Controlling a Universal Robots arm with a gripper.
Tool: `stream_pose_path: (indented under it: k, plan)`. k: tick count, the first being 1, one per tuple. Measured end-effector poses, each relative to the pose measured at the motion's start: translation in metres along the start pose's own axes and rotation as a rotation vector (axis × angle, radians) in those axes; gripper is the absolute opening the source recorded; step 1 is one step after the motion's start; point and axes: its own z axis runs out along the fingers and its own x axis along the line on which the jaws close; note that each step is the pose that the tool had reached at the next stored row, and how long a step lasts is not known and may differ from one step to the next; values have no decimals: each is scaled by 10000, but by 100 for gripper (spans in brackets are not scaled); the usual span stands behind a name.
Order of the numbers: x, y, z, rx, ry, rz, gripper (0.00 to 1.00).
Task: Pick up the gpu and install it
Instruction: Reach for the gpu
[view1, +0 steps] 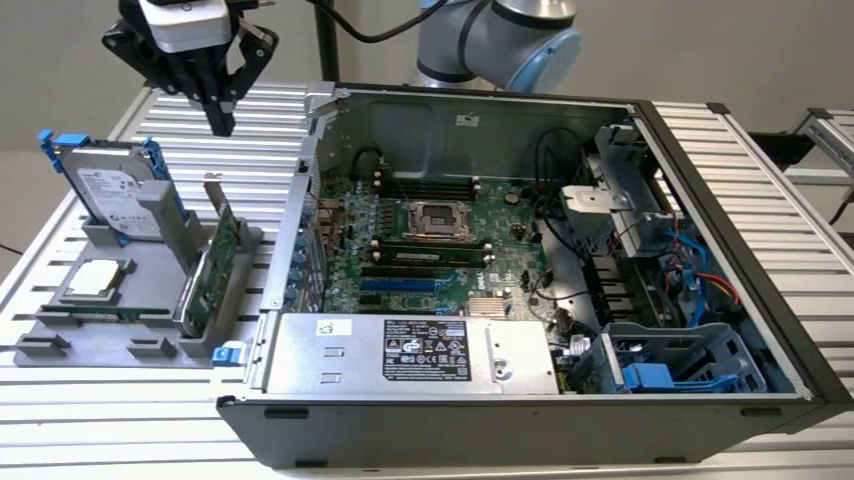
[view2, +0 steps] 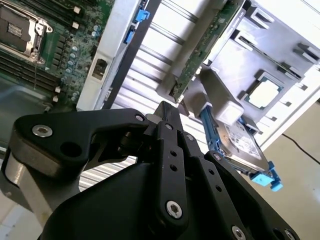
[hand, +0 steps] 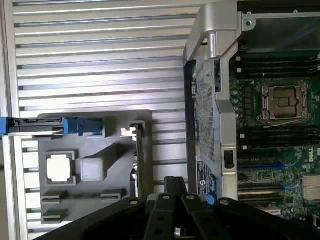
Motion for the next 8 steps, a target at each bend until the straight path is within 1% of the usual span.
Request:
stream_pose_path:
  k: [8]
  plan:
    - [64,-5,-1,0,-1,-1,0]
